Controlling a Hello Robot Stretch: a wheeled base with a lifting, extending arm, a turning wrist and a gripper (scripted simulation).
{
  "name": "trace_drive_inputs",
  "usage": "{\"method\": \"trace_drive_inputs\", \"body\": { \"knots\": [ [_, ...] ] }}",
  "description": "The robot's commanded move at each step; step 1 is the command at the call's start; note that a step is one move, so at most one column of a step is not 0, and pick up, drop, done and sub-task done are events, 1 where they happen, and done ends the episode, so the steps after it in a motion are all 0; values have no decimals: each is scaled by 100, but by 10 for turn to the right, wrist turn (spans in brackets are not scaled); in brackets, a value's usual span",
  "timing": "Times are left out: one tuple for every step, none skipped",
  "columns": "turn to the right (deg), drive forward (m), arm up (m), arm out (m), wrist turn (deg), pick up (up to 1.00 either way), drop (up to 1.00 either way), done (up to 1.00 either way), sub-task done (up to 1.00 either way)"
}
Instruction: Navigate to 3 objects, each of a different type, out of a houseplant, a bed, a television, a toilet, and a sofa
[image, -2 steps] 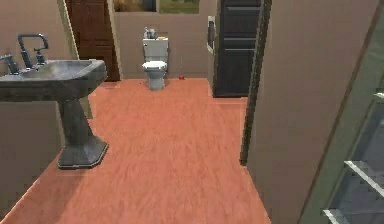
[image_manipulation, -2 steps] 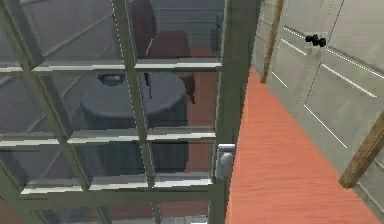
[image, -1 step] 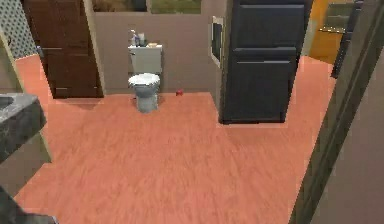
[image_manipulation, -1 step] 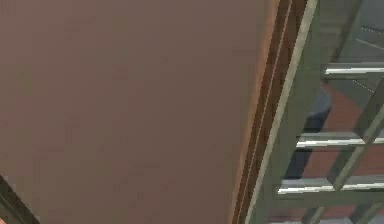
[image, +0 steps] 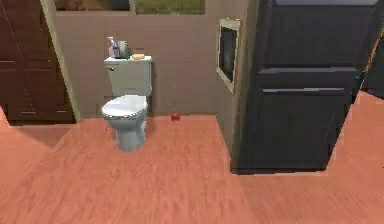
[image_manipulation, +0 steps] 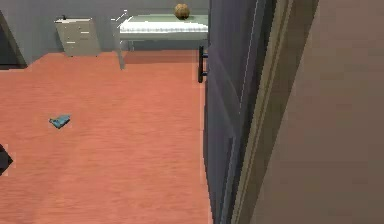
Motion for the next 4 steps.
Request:
{"method": "trace_drive_inputs", "body": {
  "knots": [
    [0, 100, 0, 0, 0, 0, 0, 0, 0],
    [0, 60, 0, 0, 0, 0, 0, 0, 0],
    [-450, 0, 0, 0, 0, 0, 0, 0, 0],
    [-90, 0, 0, 0, 0, 0, 0, 0, 0]
  ]
}}
